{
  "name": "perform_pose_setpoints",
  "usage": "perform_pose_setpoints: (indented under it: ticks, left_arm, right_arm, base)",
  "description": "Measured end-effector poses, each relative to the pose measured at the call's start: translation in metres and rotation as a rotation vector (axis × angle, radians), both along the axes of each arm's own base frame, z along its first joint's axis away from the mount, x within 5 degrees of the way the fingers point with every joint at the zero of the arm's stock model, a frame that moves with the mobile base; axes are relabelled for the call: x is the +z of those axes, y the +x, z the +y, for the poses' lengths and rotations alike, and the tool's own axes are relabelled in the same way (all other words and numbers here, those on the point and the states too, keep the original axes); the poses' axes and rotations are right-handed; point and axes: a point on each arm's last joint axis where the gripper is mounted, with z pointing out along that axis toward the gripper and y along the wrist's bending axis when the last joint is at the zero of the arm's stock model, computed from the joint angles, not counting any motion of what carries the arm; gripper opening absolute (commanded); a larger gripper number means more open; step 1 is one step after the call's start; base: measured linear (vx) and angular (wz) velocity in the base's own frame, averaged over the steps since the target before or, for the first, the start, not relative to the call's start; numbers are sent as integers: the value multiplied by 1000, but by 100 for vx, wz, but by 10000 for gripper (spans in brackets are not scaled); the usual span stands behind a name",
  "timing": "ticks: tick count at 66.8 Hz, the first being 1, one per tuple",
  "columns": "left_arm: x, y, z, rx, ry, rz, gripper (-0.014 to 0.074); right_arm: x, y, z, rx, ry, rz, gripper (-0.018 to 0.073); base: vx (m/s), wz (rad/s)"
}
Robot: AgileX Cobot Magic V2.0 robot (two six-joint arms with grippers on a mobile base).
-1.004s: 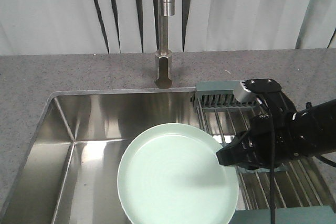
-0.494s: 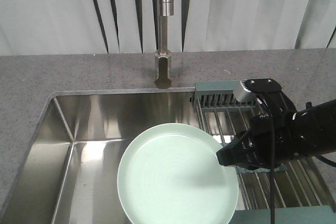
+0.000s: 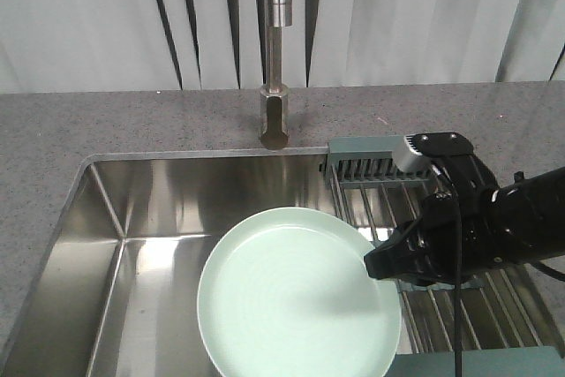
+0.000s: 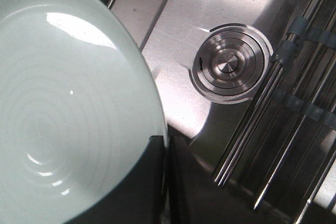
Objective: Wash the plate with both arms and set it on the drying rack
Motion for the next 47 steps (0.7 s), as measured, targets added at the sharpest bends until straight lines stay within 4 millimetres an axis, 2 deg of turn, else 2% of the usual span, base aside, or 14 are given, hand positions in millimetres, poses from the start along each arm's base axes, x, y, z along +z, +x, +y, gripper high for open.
perform_pose_setpoints:
  ticks: [3, 13, 21, 36, 47]
  left_arm:
    - [8, -1, 0, 0, 1, -22, -6]
    - [52, -13, -1, -1, 6, -143, -6]
    - [82, -16, -1, -2, 6, -140, -6]
    - [122, 4, -1, -7, 0, 40, -6]
    - [136, 34, 0, -10, 12, 206, -6]
  right_arm:
    - [0, 0, 0, 0, 0, 0, -1]
    - [0, 0, 0, 0, 0, 0, -1]
    - [0, 0, 0, 0, 0, 0, -1]
    - [0, 0, 0, 0, 0, 0, -1]
    - [0, 0, 0, 0, 0, 0, -1]
  base:
    - [0, 0]
    - [0, 0]
    - [0, 0]
    - [0, 0]
    - [0, 0]
